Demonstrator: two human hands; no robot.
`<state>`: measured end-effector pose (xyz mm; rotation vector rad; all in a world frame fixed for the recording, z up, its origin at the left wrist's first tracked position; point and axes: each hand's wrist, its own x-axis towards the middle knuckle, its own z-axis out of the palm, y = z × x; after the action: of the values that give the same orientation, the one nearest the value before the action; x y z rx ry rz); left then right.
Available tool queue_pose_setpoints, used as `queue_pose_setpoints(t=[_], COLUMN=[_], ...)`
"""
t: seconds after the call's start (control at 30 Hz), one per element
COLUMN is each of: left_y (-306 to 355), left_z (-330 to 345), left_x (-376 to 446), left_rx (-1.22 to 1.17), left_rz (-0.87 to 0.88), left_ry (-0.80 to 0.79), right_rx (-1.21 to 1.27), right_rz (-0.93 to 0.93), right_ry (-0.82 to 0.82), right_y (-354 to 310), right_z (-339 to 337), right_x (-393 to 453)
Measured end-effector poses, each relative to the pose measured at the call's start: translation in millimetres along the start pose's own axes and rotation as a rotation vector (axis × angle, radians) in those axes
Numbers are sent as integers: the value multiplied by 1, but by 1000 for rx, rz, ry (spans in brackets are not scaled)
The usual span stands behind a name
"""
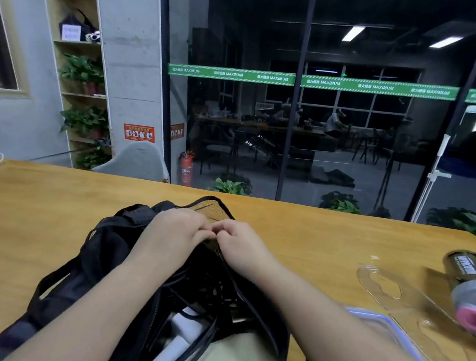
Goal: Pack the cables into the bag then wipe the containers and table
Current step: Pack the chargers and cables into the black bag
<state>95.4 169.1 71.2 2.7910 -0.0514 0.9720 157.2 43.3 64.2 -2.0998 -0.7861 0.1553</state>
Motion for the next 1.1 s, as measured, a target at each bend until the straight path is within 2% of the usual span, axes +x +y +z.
queue_pose_setpoints(t=[0.07, 0.17, 0.27, 0.53, 0.83, 0.93, 1.1], left_y=[0, -1, -1, 3, 5, 4, 3], left_z=[-1, 1, 1, 13, 15, 16, 13], left_x=[-7, -14, -17, -25, -26, -25, -26], left_rx=[-135, -267, -346, -421, -389, -315, -277], left_rz=[-45, -82, -98, -131, -142, -89, -51], left_ry=[86, 127, 179, 185, 85, 65, 88], right_rx=[14, 107, 249, -31, -117, -130, -98], right_rz=[88, 239, 228, 212, 95, 55, 3], right_ry=[-74, -251, -354, -572, -474, -435, -288], right_y=[-2, 1, 6, -15, 4, 11, 14], right_z=[-3, -9, -19, -51, -40, -35, -34], right_x=[2, 4, 8, 33, 29, 28, 31])
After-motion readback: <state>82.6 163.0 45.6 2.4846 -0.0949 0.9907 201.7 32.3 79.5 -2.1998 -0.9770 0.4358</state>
